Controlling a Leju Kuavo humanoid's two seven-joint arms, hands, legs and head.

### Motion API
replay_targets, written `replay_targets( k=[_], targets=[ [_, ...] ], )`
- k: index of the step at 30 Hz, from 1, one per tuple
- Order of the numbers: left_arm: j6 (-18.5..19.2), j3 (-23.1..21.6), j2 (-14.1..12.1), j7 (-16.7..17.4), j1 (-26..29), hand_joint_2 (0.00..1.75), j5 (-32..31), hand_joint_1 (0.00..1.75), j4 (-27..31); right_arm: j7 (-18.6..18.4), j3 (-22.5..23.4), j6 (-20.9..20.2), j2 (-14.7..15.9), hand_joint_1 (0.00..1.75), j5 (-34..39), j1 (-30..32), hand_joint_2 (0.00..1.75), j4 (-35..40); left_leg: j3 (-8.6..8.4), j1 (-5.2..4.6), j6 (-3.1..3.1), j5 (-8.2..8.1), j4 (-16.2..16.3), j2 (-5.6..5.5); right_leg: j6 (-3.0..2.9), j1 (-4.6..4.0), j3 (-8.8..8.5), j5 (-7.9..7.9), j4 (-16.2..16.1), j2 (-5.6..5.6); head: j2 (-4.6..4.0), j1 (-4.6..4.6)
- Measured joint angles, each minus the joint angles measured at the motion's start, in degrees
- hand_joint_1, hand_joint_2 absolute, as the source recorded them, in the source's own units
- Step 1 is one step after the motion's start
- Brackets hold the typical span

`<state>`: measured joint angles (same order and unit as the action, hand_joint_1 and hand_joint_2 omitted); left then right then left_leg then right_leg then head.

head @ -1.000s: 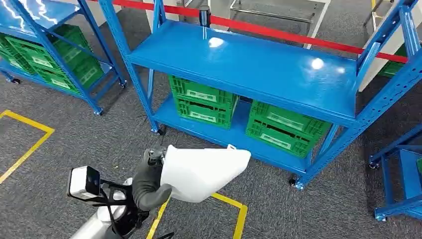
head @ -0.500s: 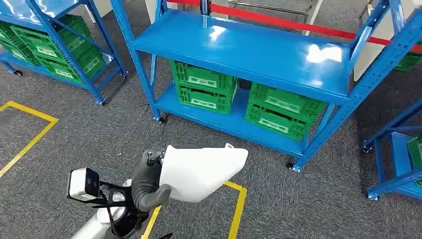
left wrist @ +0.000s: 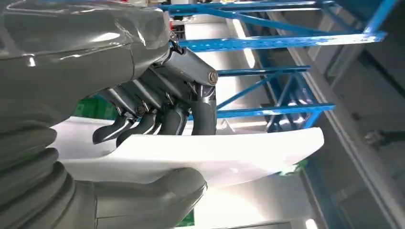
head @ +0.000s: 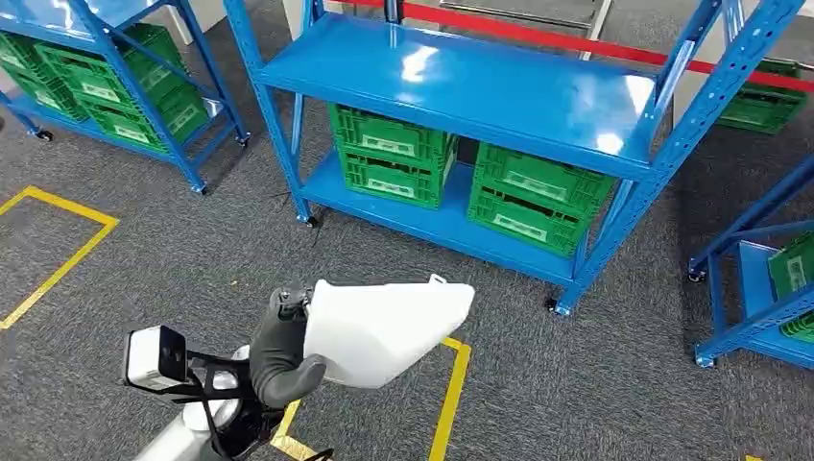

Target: Take the parts from the cabinet and place them on the table.

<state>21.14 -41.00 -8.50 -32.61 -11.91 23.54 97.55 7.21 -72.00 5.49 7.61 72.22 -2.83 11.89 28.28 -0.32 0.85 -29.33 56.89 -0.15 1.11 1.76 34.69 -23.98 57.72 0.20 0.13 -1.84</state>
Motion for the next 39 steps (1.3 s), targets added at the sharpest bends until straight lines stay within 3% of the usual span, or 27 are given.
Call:
replay_targets(
  k=[2,3,5,7,8,9,11,12,13,14,17,18,19,20,22,23,24,25,27,28,29,32,33,34,35,37,39],
  targets=[
    [-0.2,0.0,-0.1,0.0,-0.1,1.75,0.0,1.75,0.1,0.0,0.0,0.0,0.0,0.0,-0.1,0.0,0.0,0.0,0.23,-0.47,0.79,0.88,-0.5,0.06,0.75,0.22,0.06,1.03,-0.5,0.0,0.0,-0.22],
    [-0.2,0.0,-0.1,-0.1,0.0,1.75,-0.1,1.75,0.2,0.0,0.0,0.0,0.0,0.0,-0.2,0.1,0.0,0.0,0.11,0.19,1.29,2.41,-2.1,0.28,0.88,0.05,0.3,1.01,-0.3,0.0,0.0,-0.15],
    [-0.3,0.0,-0.1,-0.2,-0.3,1.75,-0.1,1.75,0.2,0.0,0.0,-0.1,0.2,0.0,-0.4,0.1,0.0,0.0,1.39,0.03,2.33,3.98,-2.6,0.52,-0.4,-0.08,2.57,-4.21,4.2,-0.13,0.0,0.04],
    [-0.4,-0.1,-0.1,-0.2,0.0,1.75,-0.2,1.75,0.2,0.0,0.0,-0.1,0.3,0.0,-0.5,0.0,0.0,0.0,3.28,-0.28,2.11,5.32,-2.5,0.54,-0.95,-0.08,4.83,-9.47,12.6,-0.13,0.0,0.2],
    [-0.4,-0.1,-0.1,-0.2,0.0,1.75,-0.2,1.75,0.2,0.0,0.0,-0.1,0.3,0.0,-0.5,0.0,0.0,0.0,4.26,-0.39,2.09,6.0,-2.4,0.53,-0.61,-0.11,5.3,-10.14,15.7,-0.13,0.0,0.29],
    [-0.4,-0.1,-0.1,-0.2,0.1,1.75,-0.2,1.75,0.2,0.0,0.0,-0.1,0.4,0.0,-0.5,0.0,0.0,0.0,5.24,-0.44,2.03,6.65,-2.3,0.52,-0.04,-0.12,4.86,-9.37,16.8,-0.13,0.0,0.24],
    [-0.4,-0.1,-0.1,-0.2,0.1,1.75,-0.2,1.75,0.2,0.0,0.0,-0.1,0.6,0.0,-0.5,0.0,0.0,0.0,7.42,-0.42,1.73,7.9,-1.8,0.52,1.48,-0.05,0.81,-5.46,12.7,-0.11,0.0,0.26],
    [-0.4,-0.1,-0.1,-0.2,0.1,1.75,-0.2,1.75,0.2,0.0,0.0,-0.1,0.7,0.0,-0.5,-0.1,0.0,0.0,8.57,-0.38,1.44,8.36,-1.1,0.48,1.78,0.08,-2.89,-4.52,7.7,-0.09,0.0,0.26],
    [-0.4,-0.1,-0.1,-0.2,0.1,1.75,-0.2,1.75,0.2,0.0,0.0,-0.1,0.7,0.0,-0.5,-0.3,0.0,0.0,9.47,-0.45,1.19,8.61,-0.2,0.46,1.38,0.21,-6.25,-6.28,2.5,-0.09,0.0,0.26],
    [-0.5,-0.1,-0.2,-0.2,0.1,1.75,-0.2,1.75,0.3,0.0,0.0,-0.1,0.8,0.0,-0.5,-0.4,0.0,0.0,10.37,-0.73,0.9,8.76,0.7,0.49,0.61,-0.38,-8.38,-8.15,-1.3,-0.31,0.0,0.25],
    [-0.5,-0.1,-0.2,-0.3,0.2,1.75,-0.2,1.75,0.3,0.1,0.0,-0.2,0.8,0.0,-0.5,-0.3,0.0,0.0,10.48,-0.48,0.07,9.87,0.9,0.58,-0.54,-0.66,-6.91,-7.63,-0.1,-0.32,0.0,0.02],
    [-0.5,-0.1,-0.3,-0.3,0.2,1.75,-0.2,1.75,0.3,0.1,0.0,-0.3,0.7,0.0,-0.5,-0.1,0.0,0.0,10.64,-0.29,-0.04,10.29,0.9,0.56,-1.24,0.05,-6.5,-7.01,-0.3,-0.17,0.0,0.04],
    [-0.5,-0.1,-0.3,-0.3,0.2,1.75,-0.1,1.75,0.3,0.2,0.0,-0.3,0.6,0.0,-0.5,-0.3,0.0,0.0,11.09,-0.18,-0.5,8.42,1.7,0.34,-1.58,-0.07,-6.17,-6.52,-0.3,-0.04,0.0,0.11],
    [-0.5,0.0,-0.4,-0.3,0.2,1.75,-0.2,1.75,0.3,0.2,0.0,-0.3,0.8,0.0,-0.5,-0.3,0.0,0.0,11.77,0.0,-1.02,5.04,4.1,0.28,-2.07,-0.05,-5.67,-5.99,-0.3,0.04,0.0,-0.02],
    [-0.5,-0.1,-0.4,-0.3,0.3,1.75,-0.2,1.75,0.3,0.2,0.0,-0.3,0.8,0.0,-0.5,-0.2,0.0,0.0,14.09,0.52,-1.85,-1.67,13.4,0.29,-2.12,-0.17,-4.63,-4.8,-0.2,0.05,0.0,-0.02],
    [-0.5,-0.1,-0.5,-0.3,0.3,1.75,-0.2,1.75,0.3,0.2,0.0,-0.3,0.8,0.0,-0.5,-0.2,0.0,0.0,14.8,0.66,-2.03,-3.06,17.2,0.32,-2.08,-0.25,-3.93,-4.28,-0.1,0.04,0.0,-0.02],
    [-0.5,-0.1,-0.5,-0.3,0.3,1.75,-0.2,1.75,0.3,0.2,0.0,-0.3,0.8,0.0,-0.5,-0.2,0.0,0.0,14.57,0.75,-2.04,-2.86,19.0,0.33,-1.92,-0.3,-3.29,-3.79,-0.1,0.02,0.0,-0.07],
    [-0.5,-0.1,-0.5,-0.3,0.3,1.75,-0.2,1.75,0.3,0.2,0.0,-0.4,0.8,0.0,-0.5,-0.2,0.0,0.0,13.12,0.78,-1.93,-1.76,18.1,0.31,-1.81,-0.35,-2.77,-3.49,-0.1,0.0,0.0,-0.02],
    [-0.7,-0.1,-0.6,-0.4,0.3,1.75,-0.6,1.75,0.3,0.2,0.0,-0.5,0.8,0.0,-0.5,-0.1,0.0,0.0,6.52,0.69,-1.23,1.35,9.2,0.2,-1.64,-0.54,-2.18,-2.9,-0.1,-0.07,0.0,-0.07],
    [-0.8,-0.1,-0.6,-0.4,0.1,1.75,-0.8,1.75,0.3,0.2,0.0,-0.5,0.7,0.0,-0.5,-0.2,0.0,0.0,2.36,0.43,-0.37,1.97,3.0,0.03,-1.56,-0.51,-2.12,-2.62,-0.2,-0.1,0.0,-0.04],
    [-0.8,0.0,-0.6,-0.4,0.1,1.75,-0.8,1.75,0.4,0.2,0.0,-0.6,0.3,0.0,-0.5,-0.2,0.0,0.0,0.56,0.31,0.18,0.26,0.3,0.12,-1.1,-0.61,-1.87,-2.3,-0.2,-0.09,0.0,0.07],
    [-0.8,0.0,-0.6,-0.5,0.1,1.75,-0.9,1.75,0.5,0.2,0.0,-0.7,0.3,0.0,-0.8,-0.2,0.0,0.0,1.12,-0.64,0.66,0.91,-0.1,0.14,-0.12,0.03,-1.65,-1.47,-0.5,0.03,0.0,-0.04],
    [-0.8,0.0,-0.6,-0.5,0.0,1.75,-0.9,1.75,0.5,0.2,0.0,-0.7,0.3,0.0,-0.8,-0.2,0.0,0.0,0.97,-0.68,1.42,1.64,-1.2,0.16,0.5,-0.2,-1.87,-1.01,-1.1,0.02,0.0,-0.04],
    [-0.8,0.0,-0.5,-0.5,0.0,1.75,-0.9,1.75,0.6,0.2,0.0,-0.7,0.4,0.0,-0.8,-0.2,0.0,0.0,0.34,0.02,1.45,2.88,-2.6,0.56,0.35,-0.16,-1.29,-1.41,-0.3,0.02,0.0,0.07],
    [-0.8,0.0,-0.5,-0.5,-0.1,1.75,-0.9,1.75,0.6,0.2,0.0,-0.7,0.5,0.0,-0.8,-0.2,0.0,0.0,0.54,-0.09,2.04,3.46,-3.3,0.44,0.01,-0.36,-0.13,-3.01,1.5,-0.06,0.0,0.13],
    [-0.8,0.0,-0.3,-0.5,0.0,1.75,-0.9,1.75,0.6,0.2,0.0,-0.7,0.5,0.0,-0.9,-0.2,0.0,0.0,1.49,-0.2,2.03,4.08,-3.2,0.49,-0.6,-0.34,3.57,-7.26,10.0,-0.1,0.0,0.28],
    [-0.8,-0.2,-0.3,-0.5,0.2,1.75,-0.9,1.75,0.6,0.2,0.0,-0.7,0.6,0.0,-1.0,-0.1,0.0,0.0,2.54,-0.4,2.04,4.49,-2.7,0.46,-0.26,-0.37,6.0,-9.34,16.3,-0.11,0.0,0.28]
  ],
)
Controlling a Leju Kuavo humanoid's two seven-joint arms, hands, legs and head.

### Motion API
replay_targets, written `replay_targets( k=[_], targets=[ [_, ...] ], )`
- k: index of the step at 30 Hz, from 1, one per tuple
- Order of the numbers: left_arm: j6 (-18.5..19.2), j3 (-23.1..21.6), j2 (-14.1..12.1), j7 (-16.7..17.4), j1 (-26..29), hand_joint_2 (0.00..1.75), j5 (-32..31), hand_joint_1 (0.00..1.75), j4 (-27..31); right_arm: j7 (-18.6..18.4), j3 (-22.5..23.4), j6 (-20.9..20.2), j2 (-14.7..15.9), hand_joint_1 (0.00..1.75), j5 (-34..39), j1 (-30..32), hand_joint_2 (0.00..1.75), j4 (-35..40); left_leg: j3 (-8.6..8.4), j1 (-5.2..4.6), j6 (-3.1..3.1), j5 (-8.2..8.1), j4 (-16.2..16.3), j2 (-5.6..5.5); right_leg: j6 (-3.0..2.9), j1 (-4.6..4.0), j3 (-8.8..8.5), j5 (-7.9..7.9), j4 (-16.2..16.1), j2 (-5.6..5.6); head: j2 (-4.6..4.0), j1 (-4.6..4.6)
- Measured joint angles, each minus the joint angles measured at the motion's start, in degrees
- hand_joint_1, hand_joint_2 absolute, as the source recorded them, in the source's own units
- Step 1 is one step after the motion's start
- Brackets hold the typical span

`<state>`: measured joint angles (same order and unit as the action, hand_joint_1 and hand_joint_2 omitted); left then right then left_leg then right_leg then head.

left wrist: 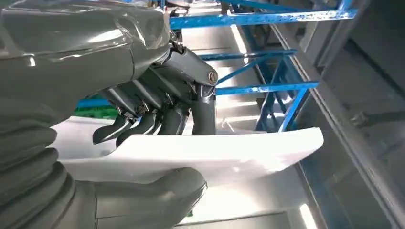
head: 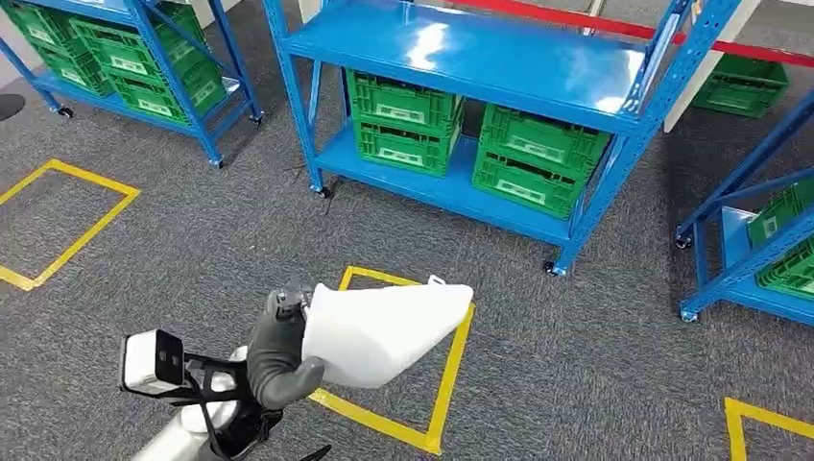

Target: Take the parts from the cabinet and place them on the table.

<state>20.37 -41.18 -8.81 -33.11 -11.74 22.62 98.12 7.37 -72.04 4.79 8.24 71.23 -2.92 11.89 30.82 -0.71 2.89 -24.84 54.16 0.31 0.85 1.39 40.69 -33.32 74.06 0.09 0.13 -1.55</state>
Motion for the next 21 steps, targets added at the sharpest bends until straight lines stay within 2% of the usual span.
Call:
replay_targets(
  k=[1,2,4,5,6,8,9,10,11,13,14,15,16,17,18,19,20,21],
  targets=[
    [0.0,0.0,0.0,0.0,0.0,1.75,0.0,1.75,0.0,0.0,0.0,0.0,0.1,0.0,-0.1,0.1,0.0,0.0,0.5,0.0,-0.09,0.08,0.4,-0.03,0.47,0.03,-0.88,0.63,-1.2,0.01,0.0,0.0],
    [0.0,0.0,0.0,0.0,0.0,1.75,0.0,1.75,0.0,-0.1,-0.1,0.0,0.1,0.0,-0.3,0.1,0.0,0.0,0.91,0.03,-0.12,0.07,0.9,-0.16,1.05,0.1,-3.26,2.1,-4.9,0.02,0.0,0.0],
    [0.0,0.0,0.0,0.0,0.0,1.75,0.0,1.75,0.0,-0.3,-0.2,-0.1,0.3,0.0,-0.8,0.0,0.0,0.0,1.74,0.11,-0.45,-0.15,2.2,-0.42,1.93,0.35,-9.15,5.23,-15.2,-0.09,0.0,0.02],
    [0.1,0.0,0.0,0.0,0.0,1.75,0.0,1.75,0.0,-0.5,-0.5,-0.2,0.3,0.0,-0.9,-0.1,0.0,0.0,2.44,-0.28,-0.87,-0.3,2.8,-0.44,1.08,-0.06,-9.67,4.51,-15.9,-0.55,0.0,-0.04],
    [0.1,0.0,0.0,0.0,0.0,1.75,0.1,1.75,0.0,-0.5,-0.6,-0.2,0.3,0.0,-0.9,-0.1,0.0,0.0,2.92,-0.33,-1.03,-0.38,3.6,-0.48,0.45,0.09,-9.31,5.03,-16.3,-0.47,0.0,-0.13],
    [0.4,-0.1,0.0,0.0,0.2,1.75,0.1,1.75,-0.1,-0.8,-0.8,-0.2,0.2,0.0,-1.0,-0.2,0.0,0.0,3.19,-0.16,-1.51,-0.01,3.6,-0.67,-0.02,-0.29,-9.04,5.23,-16.0,-0.27,0.0,-0.04],
    [0.6,-0.1,0.0,0.0,0.2,1.75,0.1,1.75,-0.1,-0.8,-0.8,-0.2,0.1,0.0,-1.0,-0.2,0.0,0.0,3.3,-0.14,-1.66,0.05,3.7,-0.78,-0.33,-0.19,-9.01,5.43,-16.0,-0.09,0.0,-0.02],
    [0.7,-0.1,0.0,0.0,0.3,1.75,0.1,1.75,-0.1,-0.8,-0.9,-0.2,-0.1,0.0,-1.0,-0.2,0.0,0.0,3.49,0.06,-1.96,-0.39,4.2,-0.76,-0.58,0.39,-9.0,5.62,-16.1,0.14,0.0,0.02],
    [0.8,-0.1,-0.1,0.0,0.2,1.75,0.1,1.75,-0.1,-0.8,-0.9,-0.2,0.0,0.0,-1.1,-0.2,0.0,0.0,4.23,0.12,-2.57,-2.15,6.2,-0.62,-0.94,0.4,-8.98,5.75,-16.1,0.25,0.0,-0.28],
    [1.0,-0.1,-0.1,0.0,0.2,1.75,0.1,1.75,-0.2,-0.8,-0.9,-0.2,0.0,0.0,-1.1,-0.2,0.0,0.0,7.81,0.72,-3.31,-6.68,14.6,-0.6,-1.25,0.28,-8.72,5.93,-16.1,0.67,0.0,-0.33],
    [1.0,-0.1,-0.2,0.0,0.3,1.75,0.1,1.75,-0.3,-0.9,-0.9,-0.2,0.0,0.0,-1.1,-0.1,0.0,0.0,9.65,0.9,-3.52,-8.36,18.7,-0.58,-1.26,0.2,-8.57,5.95,-16.1,1.01,0.0,-0.35],
    [1.0,-0.2,-0.2,0.0,0.3,1.75,0.1,1.75,-0.5,-0.9,-0.9,-0.2,0.0,0.0,-1.1,-0.1,0.0,0.0,10.7,0.99,-3.61,-9.01,21.2,-0.5,-1.39,0.12,-8.43,6.04,-16.1,1.34,0.0,-0.33],
    [1.0,-0.2,-0.2,0.0,0.4,1.75,0.1,1.75,-0.6,-0.9,-0.9,-0.2,0.0,0.0,-1.1,0.0,0.0,0.0,10.41,1.04,-3.54,-8.4,21.0,-0.39,-1.43,0.06,-8.37,6.07,-16.1,1.73,0.0,-0.35],
    [1.0,-0.2,-0.3,0.0,0.4,1.75,0.1,1.75,-0.7,-0.9,-0.9,-0.2,0.0,0.0,-1.1,0.0,0.0,0.0,8.91,1.04,-3.39,-6.84,18.4,-0.31,-1.42,0.01,-8.35,6.09,-16.1,2.12,0.0,-0.35],
    [1.0,-0.2,-0.3,0.0,0.4,1.75,0.1,1.75,-0.7,-0.9,-0.9,-0.2,0.0,0.0,-1.1,-0.1,0.0,0.0,6.15,1.0,-3.09,-4.64,13.6,-0.04,-1.41,-0.07,-8.39,6.1,-16.1,2.52,0.0,-0.35],
    [1.0,-0.2,-0.3,0.0,0.4,1.75,0.1,1.75,-0.7,-0.9,-0.9,-0.2,0.0,0.0,-1.1,-0.1,0.0,0.0,2.96,0.78,-2.54,-2.58,8.2,1.09,-1.38,-0.18,-8.49,6.11,-16.2,2.93,0.0,-0.35],
    [1.0,-0.2,-0.3,0.0,0.2,1.75,0.2,1.75,-0.7,-0.9,-0.9,-0.2,-0.1,0.0,-1.2,-0.1,0.0,0.0,0.69,0.24,-1.87,-2.3,4.2,3.8,-1.33,-0.24,-8.63,6.14,-16.2,3.33,0.0,-0.33],
    [1.0,-0.2,-0.3,-0.1,0.1,1.75,0.2,1.75,-0.7,-0.9,-0.9,-0.2,-0.3,0.0,-1.2,-0.1,0.0,0.0,0.47,-0.31,-1.65,-2.7,3.5,4.48,-1.15,-0.77,-8.47,6.18,-16.1,3.85,0.0,-0.26]
  ],
)
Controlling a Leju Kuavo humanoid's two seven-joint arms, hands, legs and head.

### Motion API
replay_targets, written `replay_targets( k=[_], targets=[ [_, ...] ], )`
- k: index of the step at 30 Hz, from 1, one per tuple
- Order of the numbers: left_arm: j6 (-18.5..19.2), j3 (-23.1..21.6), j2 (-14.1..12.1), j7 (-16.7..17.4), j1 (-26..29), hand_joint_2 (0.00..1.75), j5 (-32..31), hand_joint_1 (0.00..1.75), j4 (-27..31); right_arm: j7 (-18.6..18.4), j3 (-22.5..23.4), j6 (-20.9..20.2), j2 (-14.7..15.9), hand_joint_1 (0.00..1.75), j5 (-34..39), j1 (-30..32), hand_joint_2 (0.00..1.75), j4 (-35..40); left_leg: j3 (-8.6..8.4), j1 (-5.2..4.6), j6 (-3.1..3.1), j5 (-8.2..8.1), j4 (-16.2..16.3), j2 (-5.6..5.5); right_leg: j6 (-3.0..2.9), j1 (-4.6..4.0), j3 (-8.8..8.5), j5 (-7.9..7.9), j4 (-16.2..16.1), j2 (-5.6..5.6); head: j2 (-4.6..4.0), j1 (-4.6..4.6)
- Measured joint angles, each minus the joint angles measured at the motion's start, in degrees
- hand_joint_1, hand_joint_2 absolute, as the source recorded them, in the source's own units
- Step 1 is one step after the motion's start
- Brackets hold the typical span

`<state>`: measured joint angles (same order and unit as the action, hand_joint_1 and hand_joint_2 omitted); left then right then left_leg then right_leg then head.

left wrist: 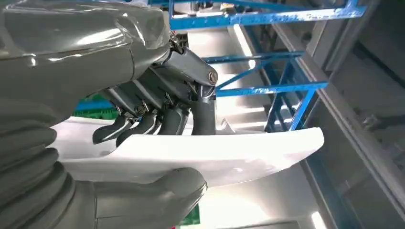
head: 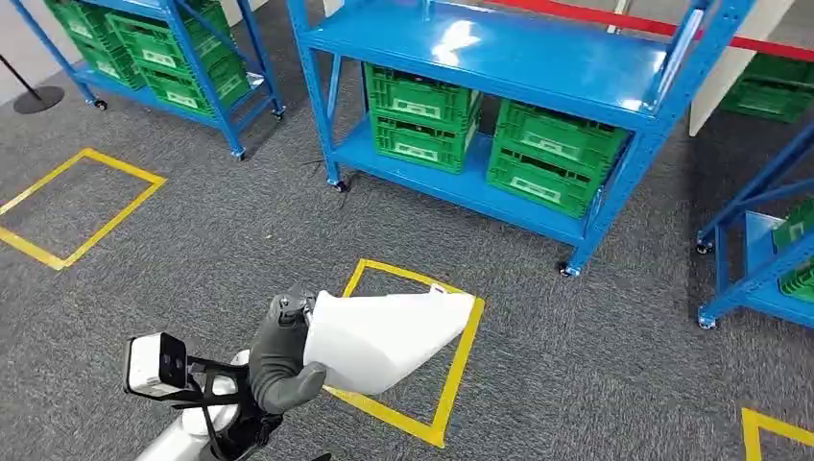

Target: Take the parts from the cabinet and place them on the table.

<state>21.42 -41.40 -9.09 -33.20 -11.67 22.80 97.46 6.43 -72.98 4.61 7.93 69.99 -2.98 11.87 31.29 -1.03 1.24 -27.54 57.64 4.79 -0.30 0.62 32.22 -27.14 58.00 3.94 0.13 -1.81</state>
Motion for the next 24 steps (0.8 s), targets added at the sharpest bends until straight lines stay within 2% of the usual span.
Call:
replay_targets(
  k=[2,3,4,5,6,7,8,9,10,11,13,14,15,16,18,19,20,21,22,23,24],
  targets=[
    [0.0,0.1,-0.1,-0.2,0.1,1.75,0.0,1.75,0.0,0.0,0.0,0.0,0.0,0.0,-0.1,0.0,0.0,0.0,0.5,-0.23,0.4,0.18,0.1,-1.28,0.43,0.33,0.02,0.15,-0.2,1.16,0.0,-0.07],
    [0.0,0.1,-0.2,-0.3,0.2,1.75,0.0,1.75,0.0,0.0,0.0,0.0,0.0,0.0,-0.2,-0.1,0.0,0.0,0.67,-0.32,0.8,0.45,-0.1,-1.91,0.86,0.3,-0.15,0.35,-0.5,1.71,0.0,-0.07],
    [0.0,0.1,-0.2,-0.3,0.2,1.75,0.0,1.75,0.0,0.0,0.0,0.0,-0.1,0.0,-0.2,-0.2,0.0,0.0,-0.15,0.08,1.24,1.55,-1.7,-2.7,1.11,-0.01,-0.02,0.25,-0.6,2.15,0.0,-0.04],
    [0.0,0.2,-0.1,-0.4,0.3,1.75,0.0,1.75,0.0,-0.1,0.0,0.0,0.1,0.0,-0.3,-0.3,0.0,0.0,-0.3,0.21,1.22,2.16,-2.5,-3.19,1.2,0.36,0.5,-0.39,0.4,-0.02,0.0,0.2],
    [0.0,0.2,0.0,-0.4,0.1,1.75,0.0,1.75,0.0,-0.1,0.0,0.0,0.2,0.0,-0.3,-0.3,0.0,0.0,-0.08,0.35,1.71,2.56,-2.7,-3.76,0.75,0.42,1.96,-2.39,3.5,-1.89,0.0,0.2],
    [0.0,0.2,0.0,-0.5,0.1,1.75,0.0,1.75,0.0,-0.1,-0.1,0.0,0.1,0.0,-0.3,-0.2,0.0,0.0,0.26,0.37,1.91,2.72,-2.7,-4.39,0.48,0.43,4.02,-4.4,7.9,-2.86,0.0,0.48],
    [0.0,0.1,0.0,-0.4,0.3,1.75,0.0,1.75,-0.1,-0.2,-0.1,0.0,0.2,0.0,-0.3,-0.1,0.0,0.0,0.48,0.3,1.95,2.83,-2.7,-5.1,0.34,0.43,6.14,-6.19,12.5,-3.33,0.0,0.55],
    [0.0,0.0,0.0,-0.5,0.6,1.75,0.0,1.75,-0.1,-0.3,-0.1,0.0,0.3,0.0,-0.3,0.0,0.0,0.0,0.69,0.25,1.96,2.95,-2.6,-5.89,0.51,0.42,8.05,-7.39,16.6,-3.53,0.0,0.5],
    [-0.1,0.0,0.0,-0.5,0.8,1.75,0.0,1.75,-0.2,-0.3,-0.2,0.0,0.3,0.0,-0.3,0.1,0.0,0.0,0.79,0.26,1.87,3.01,-2.6,-6.57,0.89,0.44,8.45,-7.22,17.4,-3.58,0.0,0.53],
    [-0.1,0.0,-0.1,-0.5,0.8,1.75,0.0,1.75,-0.3,-0.3,-0.3,0.0,0.4,0.0,-0.4,0.1,0.0,0.0,0.81,0.29,1.81,3.04,-2.5,-7.3,1.51,0.6,7.38,-6.0,15.3,-3.59,0.0,0.52],
    [-0.2,-0.1,-0.1,-0.6,0.8,1.75,0.0,1.75,-0.3,-0.3,-0.4,0.0,0.6,0.0,-0.4,0.0,0.0,0.0,0.94,0.44,1.49,2.82,-1.7,-8.68,2.83,1.11,2.34,-1.85,5.4,-4.26,0.0,0.5],
    [-0.2,-0.1,-0.1,-0.7,0.8,1.75,0.0,1.75,-0.3,-0.3,-0.4,0.0,0.7,0.0,-0.5,0.0,0.0,0.0,1.36,0.44,1.05,2.51,-1.0,-9.23,3.24,1.59,0.16,-0.44,0.9,-6.41,0.0,0.59],
    [-0.3,-0.1,-0.1,-0.8,0.8,1.75,0.0,1.75,-0.3,-0.3,-0.5,0.0,0.6,0.0,-0.5,0.0,0.0,0.0,2.22,0.07,0.53,2.08,0.2,-9.87,2.45,1.4,0.11,-0.74,0.3,-7.54,0.0,0.74],
    [-0.3,-0.1,-0.2,-0.8,0.8,1.75,-0.1,1.75,-0.3,-0.3,-0.6,0.0,0.6,0.0,-0.5,-0.2,0.0,0.0,2.65,0.14,0.4,2.14,0.3,-10.08,1.78,1.35,0.27,-0.64,0.6,-6.55,0.0,0.5],
    [-0.3,-0.1,-0.2,-0.9,0.8,1.75,-0.1,1.75,-0.3,-0.3,-0.6,0.0,0.6,0.0,-0.5,-0.3,0.0,0.0,2.91,0.49,-0.01,2.39,0.2,-10.77,1.32,0.91,0.34,-0.55,0.6,-5.94,0.0,0.61],
    [-0.3,-0.1,-0.3,-0.9,0.8,1.75,-0.1,1.75,-0.3,-0.3,-0.6,0.0,0.5,0.0,-0.5,-0.3,0.0,0.0,3.1,0.55,-0.16,2.23,0.5,-11.08,0.92,1.64,0.27,-0.33,0.4,-5.4,0.0,0.61],
    [-0.3,-0.1,-0.3,-1.0,0.8,1.75,-0.1,1.75,-0.3,-0.3,-0.7,0.0,0.4,0.0,-0.5,-0.4,0.0,0.0,3.37,0.41,-0.52,1.6,1.3,-8.85,0.72,1.47,0.15,-0.28,0.4,-4.95,0.0,0.63],
    [-0.3,-0.1,-0.4,-1.0,0.7,1.75,-0.2,1.75,-0.3,-0.3,-0.7,0.0,0.5,0.0,-0.5,-0.4,0.0,0.0,4.58,0.51,-0.99,-0.18,4.2,-6.6,0.29,1.48,0.05,-0.45,0.4,-4.51,0.0,-0.11],
    [-0.3,-0.1,-0.3,-1.0,0.7,1.75,-0.2,1.75,-0.3,-0.3,-0.8,0.0,0.5,0.0,-0.5,-0.4,0.0,0.0,6.7,0.86,-1.38,-2.37,8.6,-5.67,0.22,1.33,0.04,-0.49,0.4,-4.07,0.0,-0.06],
    [-0.3,-0.1,-0.3,-1.0,0.7,1.75,-0.2,1.75,-0.3,-0.3,-0.9,0.0,0.6,0.0,-0.5,-0.3,0.0,0.0,9.19,1.17,-1.67,-4.35,13.4,-5.3,0.14,1.24,0.06,-0.54,0.4,-3.47,0.0,-0.13],
    [-0.3,-0.1,-0.4,-1.0,0.7,1.75,-0.2,1.75,-0.3,-0.3,-0.9,0.0,0.6,0.0,-0.5,-0.3,0.0,0.0,11.14,1.37,-1.86,-5.45,17.1,-5.07,0.09,1.18,0.09,-0.59,0.4,-2.83,0.0,-0.17]
  ],
)
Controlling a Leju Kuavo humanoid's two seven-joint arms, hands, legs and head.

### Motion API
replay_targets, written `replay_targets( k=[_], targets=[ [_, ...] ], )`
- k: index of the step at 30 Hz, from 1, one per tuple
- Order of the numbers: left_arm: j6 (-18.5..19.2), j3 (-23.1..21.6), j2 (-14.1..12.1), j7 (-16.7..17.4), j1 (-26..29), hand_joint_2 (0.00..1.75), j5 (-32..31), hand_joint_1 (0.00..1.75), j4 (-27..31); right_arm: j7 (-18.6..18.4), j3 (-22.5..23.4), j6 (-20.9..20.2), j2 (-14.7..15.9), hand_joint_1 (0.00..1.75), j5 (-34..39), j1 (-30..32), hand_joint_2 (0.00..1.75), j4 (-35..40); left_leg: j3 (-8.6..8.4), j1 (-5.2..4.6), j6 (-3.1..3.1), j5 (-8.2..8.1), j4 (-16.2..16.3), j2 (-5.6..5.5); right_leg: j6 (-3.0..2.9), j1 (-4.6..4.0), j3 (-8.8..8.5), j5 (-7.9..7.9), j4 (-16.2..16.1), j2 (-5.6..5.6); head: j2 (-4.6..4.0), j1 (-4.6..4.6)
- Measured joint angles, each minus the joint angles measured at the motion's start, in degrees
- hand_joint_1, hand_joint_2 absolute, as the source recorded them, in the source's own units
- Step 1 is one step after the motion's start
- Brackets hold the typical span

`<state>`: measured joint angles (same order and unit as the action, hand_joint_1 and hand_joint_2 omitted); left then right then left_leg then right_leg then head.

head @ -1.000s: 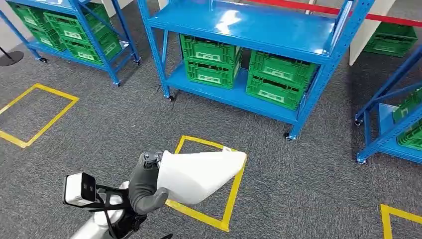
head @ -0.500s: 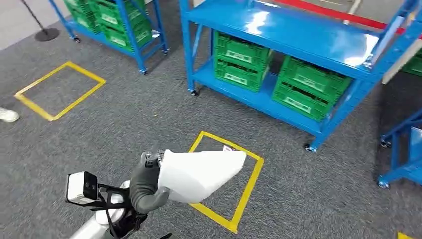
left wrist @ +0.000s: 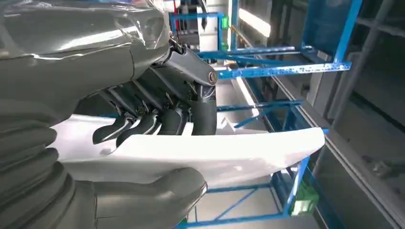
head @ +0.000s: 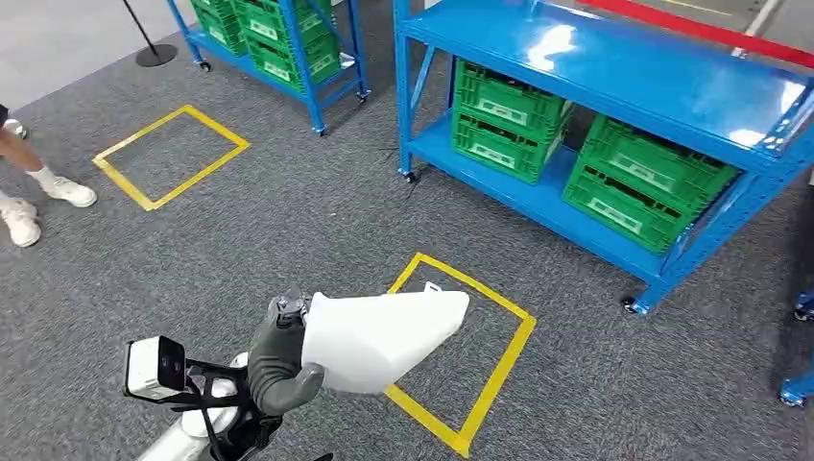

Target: Take the parts from the cabinet and place them on the table.

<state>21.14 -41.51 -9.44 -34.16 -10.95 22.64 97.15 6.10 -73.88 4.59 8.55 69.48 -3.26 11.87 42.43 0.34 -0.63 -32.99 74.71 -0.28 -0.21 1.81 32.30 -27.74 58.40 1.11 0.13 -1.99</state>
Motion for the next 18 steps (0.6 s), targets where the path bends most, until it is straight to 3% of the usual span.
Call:
replay_targets(
  k=[1,2,4,5,6,9,10,11,12,13,15,16,17,18],
  targets=[
    [0.0,0.0,0.0,0.0,0.0,1.75,0.0,1.75,-0.1,0.0,0.0,0.0,0.0,0.0,0.0,0.0,0.0,0.0,0.91,0.15,-0.09,0.1,1.5,0.09,0.02,-0.04,-0.02,-0.06,0.0,0.54,0.0,0.04],
    [0.0,0.0,-0.1,0.0,0.0,1.75,0.0,1.75,-0.1,0.0,0.0,0.0,0.0,0.0,0.0,0.0,0.0,0.0,0.39,0.23,-0.04,1.46,0.0,0.21,-0.03,-0.08,-0.09,-0.12,0.0,1.17,0.0,0.02],
    [0.0,0.0,-0.1,0.0,0.0,1.75,0.0,1.75,-0.1,0.0,-0.1,0.0,0.0,0.0,0.0,-0.2,0.0,0.0,-4.3,0.15,0.55,6.24,-9.4,1.02,-0.05,-0.28,-0.31,-0.2,0.0,2.22,0.0,0.0],
    [0.0,0.0,-0.1,0.0,-0.1,1.75,0.0,1.75,-0.1,0.0,-0.1,0.0,-0.1,0.0,0.0,-0.3,0.0,0.0,-7.2,-0.27,1.3,8.1,-14.6,3.02,0.02,-0.37,-0.44,-0.3,-0.1,2.67,0.0,0.02],
    [0.0,0.1,-0.1,0.0,-0.4,1.75,0.0,1.75,-0.1,0.0,-0.1,0.0,-0.3,0.0,0.0,-0.3,0.0,0.0,-7.94,-0.85,1.49,7.37,-16.3,5.0,0.15,-0.52,-0.51,-0.38,-0.1,3.1,0.0,0.11],
    [0.0,0.0,0.0,0.0,-0.6,1.75,0.0,1.75,0.0,0.0,-0.2,0.0,-0.3,0.0,0.0,-0.2,0.0,0.0,-7.57,-1.35,2.08,7.55,-16.5,3.26,0.94,-0.4,-0.69,-0.56,-0.4,4.85,0.0,0.11],
    [0.0,0.1,0.0,0.0,-0.6,1.75,0.0,1.75,0.0,0.0,-0.2,0.0,-0.4,0.0,-0.1,-0.4,0.0,0.0,-7.73,-1.45,2.55,7.87,-17.1,2.49,1.31,-0.46,-1.18,-0.41,-0.9,5.47,0.0,-0.02],
    [0.0,0.1,0.0,0.0,-0.4,1.75,-0.1,1.75,0.1,0.0,-0.2,0.0,-0.4,0.0,-0.1,-0.6,0.0,0.0,-9.05,-0.47,2.81,8.93,-18.8,1.73,1.47,-0.37,-0.9,-0.88,-0.3,4.54,0.0,0.2],
    [0.0,0.0,0.1,-0.1,-0.8,1.75,-0.1,1.75,0.1,0.0,-0.2,0.0,-0.2,0.0,-0.1,-0.5,0.0,0.0,-9.38,-0.71,3.12,9.31,-19.5,1.25,1.2,-0.43,-0.2,-1.85,1.4,1.99,0.0,0.33],
    [-0.1,0.0,0.3,-0.1,-1.1,1.75,-0.1,1.75,0.1,0.0,-0.2,0.0,-0.2,0.0,-0.1,-0.5,0.0,0.0,-9.28,-0.72,3.31,9.5,-19.5,0.66,0.77,-0.42,1.79,-3.71,5.4,0.4,0.0,0.43],
    [-0.1,-0.1,0.4,-0.1,-0.9,1.75,-0.3,1.75,0.1,-0.1,-0.2,0.0,0.0,0.0,-0.2,-0.4,0.0,0.0,-9.1,-0.9,3.32,9.49,-19.4,-1.05,0.36,-0.47,6.6,-7.17,14.7,-0.64,0.0,0.79],
    [-0.2,-0.2,0.4,0.0,-0.8,1.75,-0.3,1.75,0.1,-0.2,-0.2,0.0,0.0,0.0,-0.2,-0.3,0.0,0.0,-9.03,-0.96,3.32,9.5,-19.3,-1.92,0.59,-0.51,8.08,-7.48,17.2,-0.77,0.0,0.79],
    [-0.2,-0.2,0.4,0.0,-0.8,1.75,-0.3,1.75,0.1,-0.2,-0.2,0.0,0.0,0.0,-0.2,-0.2,0.0,0.0,-9.02,-0.96,3.31,9.49,-19.2,-2.75,0.97,-0.49,8.0,-6.69,16.5,-0.8,0.0,0.83],
    [-0.2,-0.3,0.4,0.0,-0.9,1.75,-0.3,1.75,0.1,-0.2,-0.3,0.0,0.0,0.0,-0.2,-0.2,0.0,0.0,-9.03,-0.95,3.26,9.45,-19.1,-3.51,1.5,-0.43,6.67,-4.98,13.4,-0.87,0.0,0.81]
  ],
)
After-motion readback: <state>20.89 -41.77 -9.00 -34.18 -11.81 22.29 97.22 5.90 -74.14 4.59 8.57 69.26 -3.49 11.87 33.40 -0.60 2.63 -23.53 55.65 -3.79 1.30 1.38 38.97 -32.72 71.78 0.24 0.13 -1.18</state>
